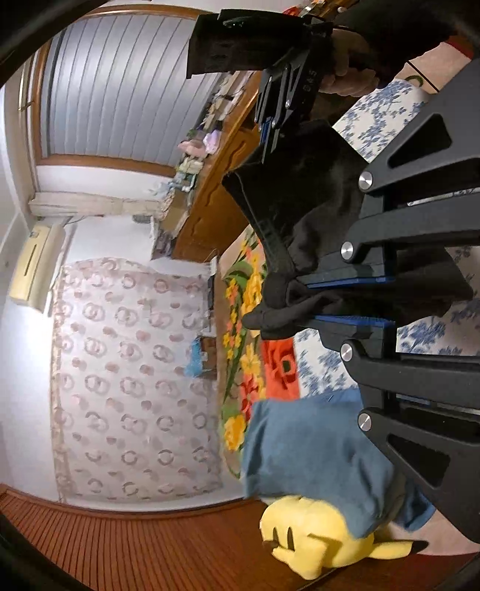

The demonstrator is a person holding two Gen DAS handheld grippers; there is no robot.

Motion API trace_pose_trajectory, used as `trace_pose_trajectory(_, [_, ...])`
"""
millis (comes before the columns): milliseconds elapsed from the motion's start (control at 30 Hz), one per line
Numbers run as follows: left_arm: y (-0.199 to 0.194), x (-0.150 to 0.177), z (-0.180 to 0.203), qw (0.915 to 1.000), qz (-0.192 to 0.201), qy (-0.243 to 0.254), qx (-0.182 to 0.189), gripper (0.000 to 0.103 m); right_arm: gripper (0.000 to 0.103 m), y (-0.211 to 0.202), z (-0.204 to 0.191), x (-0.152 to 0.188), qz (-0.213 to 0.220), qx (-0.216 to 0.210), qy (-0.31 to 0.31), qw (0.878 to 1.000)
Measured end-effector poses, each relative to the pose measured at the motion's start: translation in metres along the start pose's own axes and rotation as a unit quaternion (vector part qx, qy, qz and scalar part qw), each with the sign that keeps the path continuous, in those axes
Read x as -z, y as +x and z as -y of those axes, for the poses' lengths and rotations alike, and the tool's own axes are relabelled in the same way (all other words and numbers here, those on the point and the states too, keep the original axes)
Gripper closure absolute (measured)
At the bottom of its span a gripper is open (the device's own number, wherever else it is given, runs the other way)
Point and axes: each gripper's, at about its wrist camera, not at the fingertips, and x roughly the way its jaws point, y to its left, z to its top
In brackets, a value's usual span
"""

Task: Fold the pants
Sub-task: 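Lift the black bundle with both grippers and carry it onto the jeans stack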

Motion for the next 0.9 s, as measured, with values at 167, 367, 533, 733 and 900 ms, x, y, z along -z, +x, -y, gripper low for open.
trace_pose_trajectory(167, [-0.011, -0.011, -0.021, 0.9995, 0.019, -0.006, -0.025, 0.089, 0.091, 0.023, -0.003, -0.018, 0.014, -0.017, -0.023, 1.000])
trace_pose_trajectory(367, [-0.015, -0.018, -0.049, 0.9973, 0.031, -0.014, -0.065, 0.089, 0.091, 0.067, -0.009, -0.042, 0.026, -0.033, -0.063, 0.997])
trace_pose_trajectory(533, [-0.021, -0.011, -0.080, 0.9912, 0.055, -0.051, -0.109, 0.089, 0.091, 0.111, -0.012, -0.059, 0.040, -0.056, -0.085, 0.994])
trace_pose_trajectory(733, [-0.014, 0.003, -0.108, 0.9866, 0.048, -0.085, -0.131, 0.089, 0.091, 0.171, -0.011, -0.074, 0.038, -0.076, -0.092, 0.992])
trace_pose_trajectory(900, [-0.017, 0.011, -0.115, 0.9840, 0.057, -0.097, -0.138, 0.089, 0.091, 0.218, -0.014, -0.083, 0.025, -0.104, -0.103, 0.989])
